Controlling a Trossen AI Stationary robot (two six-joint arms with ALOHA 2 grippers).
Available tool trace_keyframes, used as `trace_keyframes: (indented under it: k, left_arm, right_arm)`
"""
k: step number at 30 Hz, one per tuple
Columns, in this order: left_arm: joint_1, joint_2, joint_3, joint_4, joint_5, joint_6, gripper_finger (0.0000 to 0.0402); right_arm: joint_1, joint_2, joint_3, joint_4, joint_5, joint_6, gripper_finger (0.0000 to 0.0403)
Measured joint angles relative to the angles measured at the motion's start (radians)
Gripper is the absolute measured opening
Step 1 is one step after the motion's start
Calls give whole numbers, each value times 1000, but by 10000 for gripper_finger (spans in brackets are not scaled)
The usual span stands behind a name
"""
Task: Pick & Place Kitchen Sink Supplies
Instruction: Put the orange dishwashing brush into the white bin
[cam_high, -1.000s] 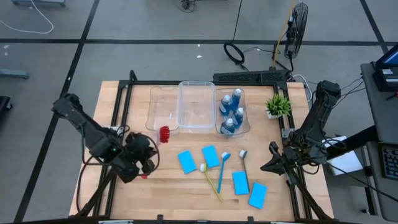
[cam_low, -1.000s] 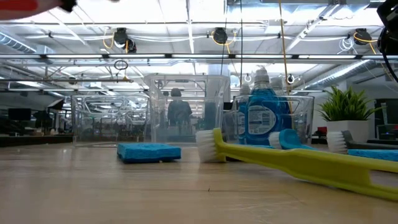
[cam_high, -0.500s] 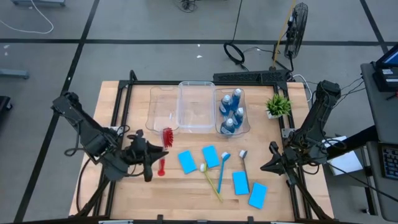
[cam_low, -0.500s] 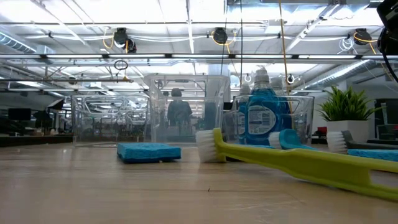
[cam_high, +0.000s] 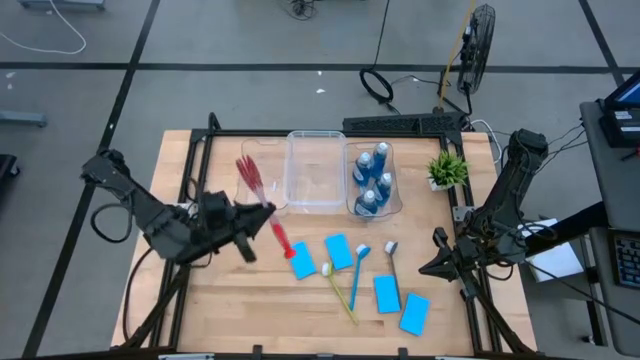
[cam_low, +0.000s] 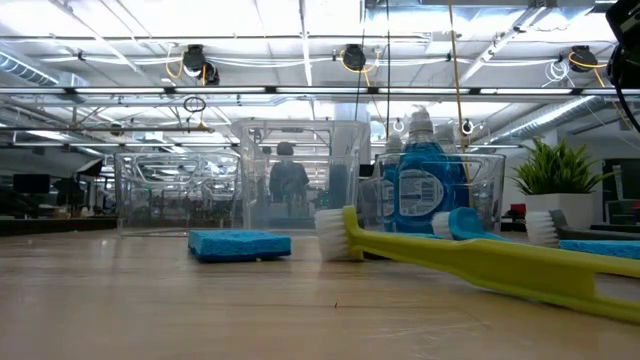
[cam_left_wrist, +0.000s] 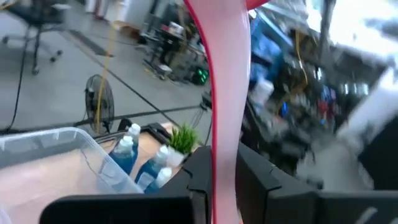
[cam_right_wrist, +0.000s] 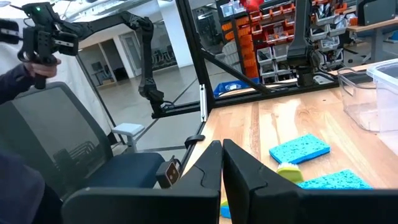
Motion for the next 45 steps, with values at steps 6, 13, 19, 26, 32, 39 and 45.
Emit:
trace_keyframes:
  k: [6,13,19,26,32,39,45]
  left_arm:
    - [90,0,0,84,38,-191,42]
    - [234,4,0,84,311,-465,42]
    - [381,16,0,-56,572,-720,41]
    - [573,16,0,-348,864,-961,41]
    - [744,33,0,-485,1073,-965,41]
    - [880,115,0,-461,1228,-854,42]
    - [961,193,0,-453,1355,-820,41]
  right_arm:
    - [0,0,0,0,0,0,0]
    - [0,0,0,0,0,-15,0]
    - [0,0,0,0,0,-15,0]
    - [0,0,0,0,0,-15,0]
    - [0,0,0,0,0,-15,0]
    - [0,0,0,0,1,-15,0]
    - [0,0,0,0,31,-3,0]
